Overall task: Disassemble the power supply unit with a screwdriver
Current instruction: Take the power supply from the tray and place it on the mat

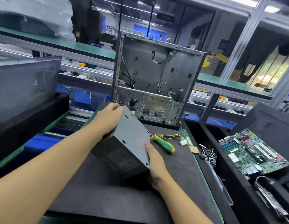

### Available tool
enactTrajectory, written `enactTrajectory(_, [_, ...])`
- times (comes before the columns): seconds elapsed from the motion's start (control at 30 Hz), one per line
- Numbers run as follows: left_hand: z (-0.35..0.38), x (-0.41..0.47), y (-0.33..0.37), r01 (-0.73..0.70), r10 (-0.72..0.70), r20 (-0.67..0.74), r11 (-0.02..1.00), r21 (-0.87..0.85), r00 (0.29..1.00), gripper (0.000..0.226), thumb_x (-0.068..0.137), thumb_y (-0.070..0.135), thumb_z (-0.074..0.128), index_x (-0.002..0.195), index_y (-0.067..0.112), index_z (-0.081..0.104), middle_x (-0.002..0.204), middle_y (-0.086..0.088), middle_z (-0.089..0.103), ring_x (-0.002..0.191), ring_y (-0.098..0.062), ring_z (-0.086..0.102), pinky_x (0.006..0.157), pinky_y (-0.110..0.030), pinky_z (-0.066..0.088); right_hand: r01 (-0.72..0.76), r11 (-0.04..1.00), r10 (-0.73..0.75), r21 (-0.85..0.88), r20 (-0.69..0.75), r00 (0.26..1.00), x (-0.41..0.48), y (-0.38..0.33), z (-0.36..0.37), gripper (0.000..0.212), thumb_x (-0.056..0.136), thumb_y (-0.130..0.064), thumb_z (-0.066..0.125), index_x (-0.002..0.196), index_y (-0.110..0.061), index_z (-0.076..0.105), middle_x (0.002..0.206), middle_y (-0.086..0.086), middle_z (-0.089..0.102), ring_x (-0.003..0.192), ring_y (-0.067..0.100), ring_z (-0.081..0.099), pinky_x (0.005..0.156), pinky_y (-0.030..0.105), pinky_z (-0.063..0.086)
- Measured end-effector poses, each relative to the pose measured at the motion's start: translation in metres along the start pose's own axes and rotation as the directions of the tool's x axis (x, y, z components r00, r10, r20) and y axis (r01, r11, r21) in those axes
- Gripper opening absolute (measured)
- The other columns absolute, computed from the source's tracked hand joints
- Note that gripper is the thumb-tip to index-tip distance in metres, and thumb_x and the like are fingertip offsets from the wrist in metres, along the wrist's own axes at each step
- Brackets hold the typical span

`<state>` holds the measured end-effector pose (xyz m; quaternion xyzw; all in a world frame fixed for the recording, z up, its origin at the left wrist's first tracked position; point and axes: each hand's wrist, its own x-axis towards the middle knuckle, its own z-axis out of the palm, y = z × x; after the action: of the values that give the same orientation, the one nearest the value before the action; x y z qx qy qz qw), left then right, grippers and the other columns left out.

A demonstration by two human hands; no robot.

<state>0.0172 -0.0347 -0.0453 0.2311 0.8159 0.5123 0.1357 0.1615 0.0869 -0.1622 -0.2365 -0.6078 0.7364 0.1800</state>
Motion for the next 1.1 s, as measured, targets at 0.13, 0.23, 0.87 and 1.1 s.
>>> enactTrajectory(0.13, [-0.001, -0.015, 0.032, -0.109, 0.112, 0.017, 0.904, 0.414, 0.994, 0.051, 0.092, 0.056, 0.047, 0.139, 0.036, 0.046, 0.141, -0.01, 0.041, 0.104, -0.031, 0.052, 0.089, -0.039, 0.042, 0.205, 0.744, -0.255, -0.636, 0.012, 0.967, 0.008, -0.007, 0.007, 0.041, 0.102, -0.032, 0.042, 0.14, -0.019, 0.048, 0.137, 0.0, 0.057, 0.131, 0.021, 0.048, 0.111, 0.034, 0.036])
enactTrajectory(0.23, [0.018, -0.022, 0.035, -0.27, 0.261, 0.092, 0.814, 0.514, 0.961, 0.052, 0.092, 0.052, 0.058, 0.14, 0.032, 0.05, 0.139, -0.003, 0.053, 0.113, -0.025, 0.056, 0.088, -0.033, 0.043, 0.288, 0.819, -0.332, -0.497, -0.001, 0.943, 0.009, -0.017, -0.004, 0.048, 0.084, -0.031, 0.066, 0.131, -0.022, 0.056, 0.126, -0.002, 0.065, 0.119, 0.017, 0.06, 0.102, 0.038, 0.049])
enactTrajectory(0.87, [0.061, 0.002, -0.071, 0.278, -0.094, 0.376, 0.836, -0.472, 0.922, 0.11, 0.046, 0.096, 0.064, 0.131, 0.026, 0.055, 0.122, -0.007, 0.071, 0.106, -0.028, 0.071, 0.097, -0.051, 0.054, -0.043, 0.999, 0.04, 0.014, 0.179, 0.983, -0.015, -0.061, -0.021, 0.064, 0.082, -0.056, 0.057, 0.138, -0.025, 0.052, 0.127, 0.005, 0.068, 0.112, 0.027, 0.066, 0.087, 0.043, 0.057])
enactTrajectory(1.1, [0.058, 0.0, -0.085, 0.308, -0.194, 0.248, 0.733, -0.607, 0.949, 0.065, 0.073, 0.067, 0.072, 0.104, 0.011, 0.076, 0.1, -0.009, 0.078, 0.088, -0.027, 0.076, 0.086, -0.041, 0.057, -0.137, 0.856, 0.046, 0.499, 0.191, 0.98, -0.02, -0.035, -0.029, 0.035, 0.072, -0.036, 0.063, 0.09, -0.01, 0.077, 0.09, 0.016, 0.071, 0.079, 0.03, 0.069, 0.069, 0.034, 0.054])
